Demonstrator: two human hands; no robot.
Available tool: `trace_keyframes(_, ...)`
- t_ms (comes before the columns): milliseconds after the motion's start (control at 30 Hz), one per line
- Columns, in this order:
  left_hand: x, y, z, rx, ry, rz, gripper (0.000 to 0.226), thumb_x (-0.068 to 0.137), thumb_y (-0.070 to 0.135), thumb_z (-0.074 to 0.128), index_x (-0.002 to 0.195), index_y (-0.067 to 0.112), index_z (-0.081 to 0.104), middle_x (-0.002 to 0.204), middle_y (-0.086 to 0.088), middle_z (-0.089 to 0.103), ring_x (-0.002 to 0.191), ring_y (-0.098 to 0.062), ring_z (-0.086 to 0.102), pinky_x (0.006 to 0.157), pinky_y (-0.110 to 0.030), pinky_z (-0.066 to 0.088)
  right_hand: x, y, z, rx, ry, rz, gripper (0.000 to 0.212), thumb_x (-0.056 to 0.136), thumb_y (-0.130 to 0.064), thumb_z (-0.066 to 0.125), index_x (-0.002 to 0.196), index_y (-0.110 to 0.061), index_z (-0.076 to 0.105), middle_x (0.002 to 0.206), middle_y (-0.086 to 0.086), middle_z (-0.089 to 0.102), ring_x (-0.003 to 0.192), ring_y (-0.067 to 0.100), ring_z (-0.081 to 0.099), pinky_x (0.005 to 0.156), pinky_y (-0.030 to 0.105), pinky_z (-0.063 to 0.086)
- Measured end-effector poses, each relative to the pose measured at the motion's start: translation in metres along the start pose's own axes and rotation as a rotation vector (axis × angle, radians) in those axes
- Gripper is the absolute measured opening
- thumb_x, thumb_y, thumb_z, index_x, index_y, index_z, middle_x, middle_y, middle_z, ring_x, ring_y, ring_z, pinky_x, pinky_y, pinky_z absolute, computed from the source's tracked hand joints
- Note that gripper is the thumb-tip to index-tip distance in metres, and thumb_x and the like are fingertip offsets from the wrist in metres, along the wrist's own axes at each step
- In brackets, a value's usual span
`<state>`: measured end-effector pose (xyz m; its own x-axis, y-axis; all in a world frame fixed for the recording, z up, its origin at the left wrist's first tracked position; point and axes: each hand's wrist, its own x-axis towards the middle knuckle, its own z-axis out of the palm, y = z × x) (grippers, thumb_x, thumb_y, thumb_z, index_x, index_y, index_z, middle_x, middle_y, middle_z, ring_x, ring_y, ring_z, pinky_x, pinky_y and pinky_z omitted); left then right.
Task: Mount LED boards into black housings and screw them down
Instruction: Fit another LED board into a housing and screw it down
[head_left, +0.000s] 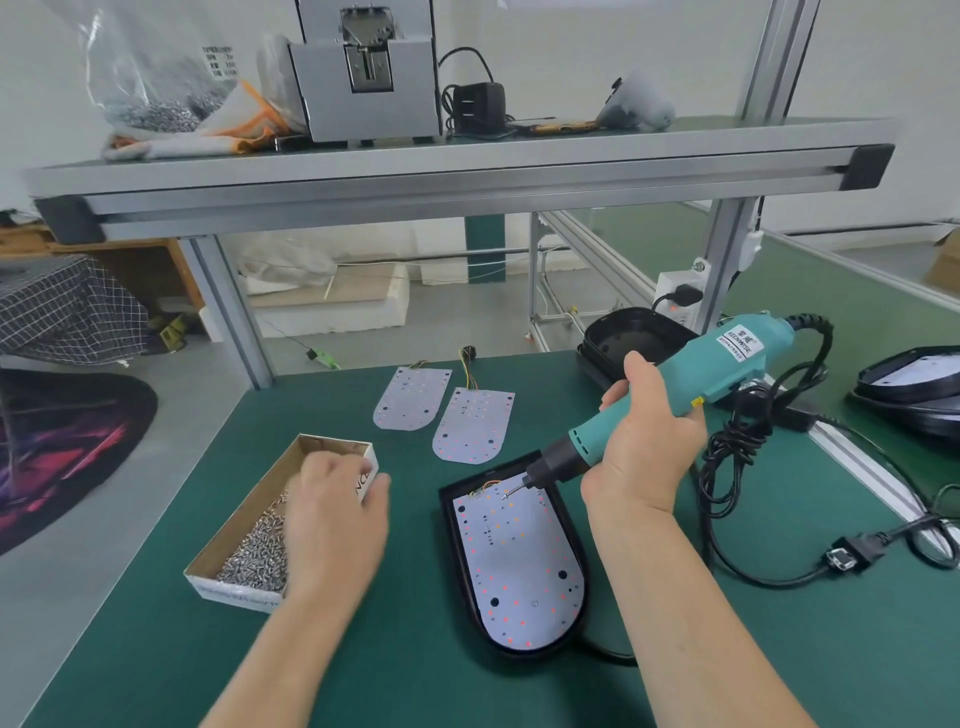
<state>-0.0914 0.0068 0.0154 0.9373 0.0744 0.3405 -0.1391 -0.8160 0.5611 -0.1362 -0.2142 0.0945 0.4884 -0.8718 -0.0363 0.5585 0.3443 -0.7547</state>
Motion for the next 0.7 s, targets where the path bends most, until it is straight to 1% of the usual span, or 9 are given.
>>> trace_keyframes(67, -0.018, 0.022, 0.016, -0.11, -0.2, -0.06, 0.029, 0.087, 0.04, 0.069, 0.104, 0.017, 0.06, 0.087, -0.002, 0.066, 0.087, -0.028, 0.063, 0.076, -0.035, 0.044, 0.002, 0.002, 0.003, -0.022, -0.014, -0.017, 0.02, 0.086, -0.014, 0.071, 0.081, -0.019, 0.053, 0.053, -0.004, 0.053, 0.052, 0.013, 0.048, 0.055, 0.024, 0.042)
trace_keyframes(133, -0.027, 0.04, 0.029, -0.094, -0.423, -0.207, 0.046, 0.08, 0.053, 0.071, 0.097, 0.015, 0.053, 0.085, -0.001, 0.065, 0.084, -0.025, 0.064, 0.074, -0.035, 0.051, 0.004, 0.004, 0.006, -0.038, -0.031, -0.031, 0.021, 0.085, -0.014, 0.072, 0.08, -0.019, 0.052, 0.053, -0.003, 0.053, 0.051, 0.012, 0.048, 0.052, 0.022, 0.042)
trace_keyframes(200, -0.026, 0.05, 0.036, -0.135, -0.515, -0.313, 0.052, 0.069, 0.055, 0.074, 0.089, 0.013, 0.051, 0.086, 0.0, 0.063, 0.078, -0.021, 0.063, 0.067, -0.034, 0.053, 0.005, 0.007, 0.01, -0.054, -0.045, -0.043, 0.021, 0.08, -0.017, 0.073, 0.078, -0.019, 0.052, 0.053, -0.003, 0.052, 0.05, 0.013, 0.047, 0.051, 0.023, 0.042)
trace_keyframes(267, -0.023, 0.057, 0.04, -0.185, -0.586, -0.339, 0.05, 0.061, 0.047, 0.079, 0.08, 0.015, 0.046, 0.076, 0.004, 0.057, 0.065, -0.017, 0.054, 0.059, -0.026, 0.043, 0.006, 0.01, 0.014, -0.071, -0.06, -0.058, 0.021, 0.076, -0.02, 0.072, 0.076, -0.018, 0.052, 0.053, -0.003, 0.053, 0.051, 0.014, 0.047, 0.054, 0.026, 0.042)
trace_keyframes(333, -0.024, 0.06, 0.044, -0.343, -0.647, -0.378, 0.039, 0.062, 0.03, 0.082, 0.075, 0.013, 0.049, 0.068, 0.002, 0.056, 0.059, -0.017, 0.05, 0.056, -0.023, 0.039, 0.008, 0.015, 0.016, -0.097, -0.084, -0.074, 0.021, 0.076, -0.021, 0.073, 0.076, -0.017, 0.052, 0.053, -0.004, 0.054, 0.051, 0.014, 0.048, 0.058, 0.029, 0.043)
trace_keyframes(400, -0.029, 0.06, 0.047, -0.503, -0.677, -0.405, 0.032, 0.064, 0.022, 0.081, 0.084, 0.005, 0.063, 0.08, -0.004, 0.071, 0.07, -0.021, 0.064, 0.064, -0.028, 0.047, 0.008, 0.021, 0.018, -0.126, -0.114, -0.085, 0.021, 0.075, -0.022, 0.073, 0.075, -0.017, 0.052, 0.053, -0.003, 0.054, 0.05, 0.013, 0.049, 0.058, 0.028, 0.044)
trace_keyframes(467, -0.033, 0.059, 0.05, -0.611, -0.712, -0.398, 0.02, 0.072, 0.015, 0.078, 0.091, 0.01, 0.074, 0.089, -0.001, 0.078, 0.087, -0.022, 0.073, 0.078, -0.029, 0.054, 0.008, 0.028, 0.018, -0.163, -0.149, -0.107, 0.021, 0.073, -0.024, 0.073, 0.073, -0.017, 0.053, 0.056, 0.0, 0.054, 0.05, 0.013, 0.05, 0.055, 0.025, 0.045)
trace_keyframes(567, -0.036, 0.057, 0.053, -0.673, -0.724, -0.409, 0.014, 0.08, 0.007, 0.073, 0.091, 0.015, 0.078, 0.09, 0.004, 0.079, 0.09, -0.018, 0.075, 0.084, -0.031, 0.057, 0.007, 0.038, 0.018, -0.243, -0.203, -0.159, 0.02, 0.074, -0.025, 0.073, 0.071, -0.017, 0.054, 0.061, 0.004, 0.053, 0.056, 0.017, 0.049, 0.056, 0.025, 0.045)
trace_keyframes(700, -0.033, 0.057, 0.056, -0.702, -0.74, -0.423, 0.016, 0.081, 0.007, 0.073, 0.094, 0.016, 0.077, 0.092, 0.005, 0.079, 0.092, -0.018, 0.075, 0.089, -0.035, 0.057, 0.001, 0.051, 0.019, -0.324, -0.287, -0.218, 0.022, 0.077, -0.024, 0.072, 0.07, -0.017, 0.052, 0.06, -0.001, 0.052, 0.057, 0.02, 0.049, 0.057, 0.032, 0.046)
